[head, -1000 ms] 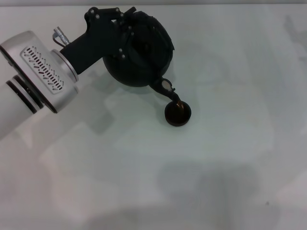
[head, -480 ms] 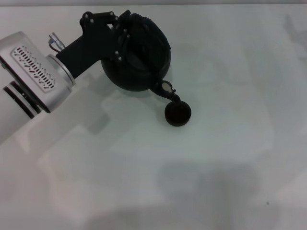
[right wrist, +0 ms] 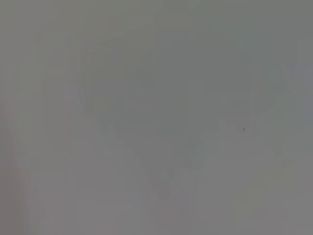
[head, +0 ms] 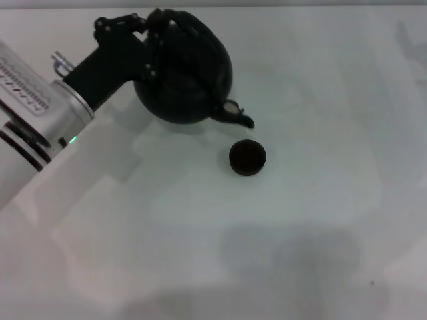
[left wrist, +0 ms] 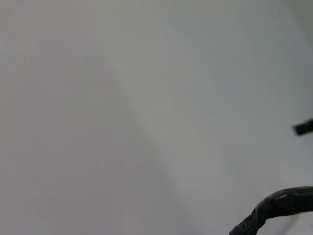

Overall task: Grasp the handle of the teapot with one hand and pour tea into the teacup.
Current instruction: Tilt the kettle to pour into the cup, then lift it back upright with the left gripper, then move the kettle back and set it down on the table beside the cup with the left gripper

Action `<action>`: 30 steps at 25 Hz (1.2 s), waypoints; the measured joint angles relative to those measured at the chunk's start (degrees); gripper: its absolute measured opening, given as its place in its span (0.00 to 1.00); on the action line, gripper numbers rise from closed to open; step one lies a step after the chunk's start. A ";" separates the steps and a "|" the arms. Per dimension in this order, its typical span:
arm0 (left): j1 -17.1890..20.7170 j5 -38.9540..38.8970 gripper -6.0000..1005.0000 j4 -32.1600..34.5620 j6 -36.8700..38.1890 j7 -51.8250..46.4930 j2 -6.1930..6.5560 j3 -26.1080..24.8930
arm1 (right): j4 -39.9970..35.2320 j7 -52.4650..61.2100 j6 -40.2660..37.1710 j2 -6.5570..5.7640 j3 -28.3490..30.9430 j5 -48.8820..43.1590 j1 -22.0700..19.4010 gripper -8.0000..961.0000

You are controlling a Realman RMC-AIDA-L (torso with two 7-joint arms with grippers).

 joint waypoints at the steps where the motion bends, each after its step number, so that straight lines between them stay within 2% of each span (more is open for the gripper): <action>1: 0.21 -2.04 0.10 -0.91 0.21 -0.24 0.00 -0.01 | 0.00 0.00 0.00 0.00 0.00 0.00 -0.02 0.88; 7: 1.66 -11.82 0.10 -6.33 1.69 -0.51 -0.06 -1.43 | 0.00 0.01 0.00 -0.14 0.00 0.00 -0.09 0.88; 11: 3.87 -12.50 0.10 -10.07 1.91 -0.44 -0.13 -10.50 | -0.18 0.01 0.00 -0.24 0.00 0.00 -0.01 0.88; 13: 4.79 -12.18 0.10 -10.97 1.91 -0.47 -0.15 -12.86 | -0.35 0.01 -0.01 -0.29 0.05 0.00 0.01 0.88; 22: 5.37 -12.53 0.10 -12.85 1.29 -0.82 -0.31 -13.36 | -0.60 -0.05 -0.01 -0.45 0.09 0.00 0.27 0.88; 30: 5.27 -12.59 0.10 -13.78 -4.98 -0.83 -0.35 -17.80 | -0.72 -0.20 0.43 -0.44 0.09 0.05 0.13 0.88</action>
